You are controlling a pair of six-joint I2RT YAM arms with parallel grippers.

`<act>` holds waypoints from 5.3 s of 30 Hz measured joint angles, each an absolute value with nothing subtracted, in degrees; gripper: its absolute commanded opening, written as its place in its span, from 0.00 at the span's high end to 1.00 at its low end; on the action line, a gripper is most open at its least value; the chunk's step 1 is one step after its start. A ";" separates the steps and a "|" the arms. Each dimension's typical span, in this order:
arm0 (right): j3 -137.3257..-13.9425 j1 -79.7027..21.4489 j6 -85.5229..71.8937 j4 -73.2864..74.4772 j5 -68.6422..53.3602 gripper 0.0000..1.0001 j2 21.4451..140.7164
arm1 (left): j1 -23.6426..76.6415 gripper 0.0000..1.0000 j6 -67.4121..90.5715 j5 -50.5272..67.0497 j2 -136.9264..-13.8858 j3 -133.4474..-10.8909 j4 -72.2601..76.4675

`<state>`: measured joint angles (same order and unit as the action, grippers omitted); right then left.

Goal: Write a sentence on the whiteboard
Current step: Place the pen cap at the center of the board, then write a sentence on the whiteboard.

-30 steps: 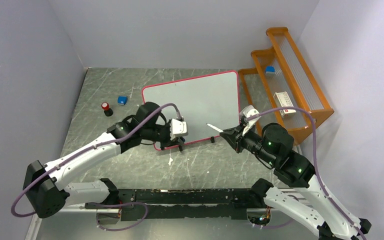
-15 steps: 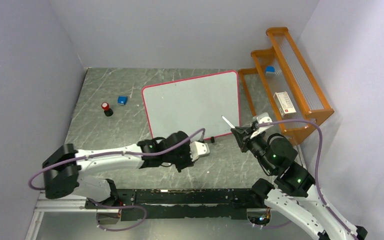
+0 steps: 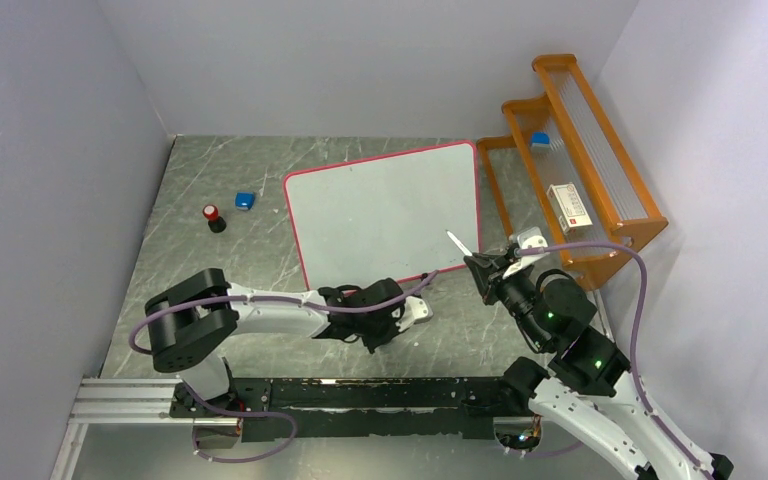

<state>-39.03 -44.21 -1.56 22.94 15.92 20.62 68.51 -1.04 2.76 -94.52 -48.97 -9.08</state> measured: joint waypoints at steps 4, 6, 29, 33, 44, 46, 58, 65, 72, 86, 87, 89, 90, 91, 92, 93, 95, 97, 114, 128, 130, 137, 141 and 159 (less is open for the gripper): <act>-38.87 -44.21 -1.54 22.94 16.08 1.00 20.43 | 68.51 0.72 -0.84 2.72 -96.12 -50.09 -7.86; -38.83 -44.21 -1.54 22.94 16.12 1.00 20.34 | 68.51 0.68 -0.69 2.72 -96.25 -50.26 -7.75; -38.81 -44.21 -1.74 22.50 16.10 1.00 20.88 | 67.48 0.22 -0.62 -2.87 -83.24 -63.11 -18.50; -38.81 -44.21 -1.76 22.28 16.10 1.00 21.15 | 64.16 0.10 -0.60 -4.32 -80.73 -67.29 -21.58; -39.46 -44.21 -1.93 22.09 15.92 1.00 23.64 | 45.91 0.03 -0.34 -3.46 -73.67 -74.87 -26.39; -39.77 -44.21 -1.87 22.06 15.57 1.00 24.53 | 41.10 0.04 0.40 -1.67 -72.82 -75.35 -26.41; -44.47 -44.21 0.56 19.20 10.11 1.00 33.93 | 14.44 0.08 5.19 19.35 -70.70 -76.01 -23.59; -44.99 -44.21 1.28 16.56 5.50 1.00 37.78 | 2.48 0.09 10.57 36.60 -70.22 -66.17 -12.78; -45.01 -44.21 1.23 14.46 1.41 1.00 39.77 | -0.73 0.15 16.29 50.30 -75.42 -59.94 -1.87; -44.99 -44.23 0.40 9.10 -4.99 1.00 42.48 | -0.75 0.55 24.91 65.80 -87.07 -58.67 14.44; -44.99 -44.23 0.38 8.84 -5.21 1.00 42.70 | -0.62 0.62 25.52 66.65 -87.13 -58.52 15.77; -44.99 -44.36 0.32 8.23 -5.72 1.00 43.29 | -0.14 0.70 26.17 67.96 -87.18 -58.19 17.85; -44.99 -44.40 0.27 7.94 -5.87 1.00 43.62 | 0.08 0.73 26.39 68.38 -87.20 -57.95 18.59; -44.99 -44.58 0.27 7.64 -6.02 1.00 43.94 | 0.30 0.77 26.52 68.84 -87.22 -57.56 19.46; -44.99 -44.77 0.27 7.44 -6.07 1.00 44.27 | 0.56 0.81 26.59 69.32 -87.22 -56.99 20.12; -44.99 -44.99 0.25 7.27 -6.13 1.00 44.53 | 0.78 0.85 26.65 69.71 -87.22 -56.55 20.43; -44.99 -45.56 0.25 6.87 -6.11 1.00 45.01 | 1.17 0.92 26.59 70.28 -87.20 -55.33 21.02; -44.99 -46.19 0.27 6.66 -6.00 1.00 45.43 | 1.34 0.95 26.00 70.72 -86.96 -54.30 21.23; -54.50 -66.83 -0.01 8.54 19.25 1.00 59.20 | 3.42 0.95 19.90 68.05 -79.22 -48.69 16.47; -70.11 -74.96 -2.11 15.05 38.04 1.00 78.35 | 4.01 0.95 17.15 65.82 -78.28 -49.82 11.11; -71.22 -75.09 -2.48 15.86 39.33 1.00 80.34 | 4.16 0.95 17.17 65.56 -77.95 -49.76 10.98; -76.18 -75.24 -3.40 18.52 43.13 1.00 85.91 | 4.40 0.95 17.80 64.69 -77.03 -48.86 11.51; -77.82 -75.35 -3.66 18.94 44.69 1.00 87.72 | 4.49 0.95 17.80 64.40 -77.03 -48.86 11.29; -80.60 -75.18 -3.57 19.53 46.57 1.00 91.79 | 4.64 0.95 18.04 64.27 -76.66 -48.34 11.92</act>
<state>-80.60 -75.18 -3.57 19.53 46.57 91.79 4.64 18.04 64.27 -76.66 -48.34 11.92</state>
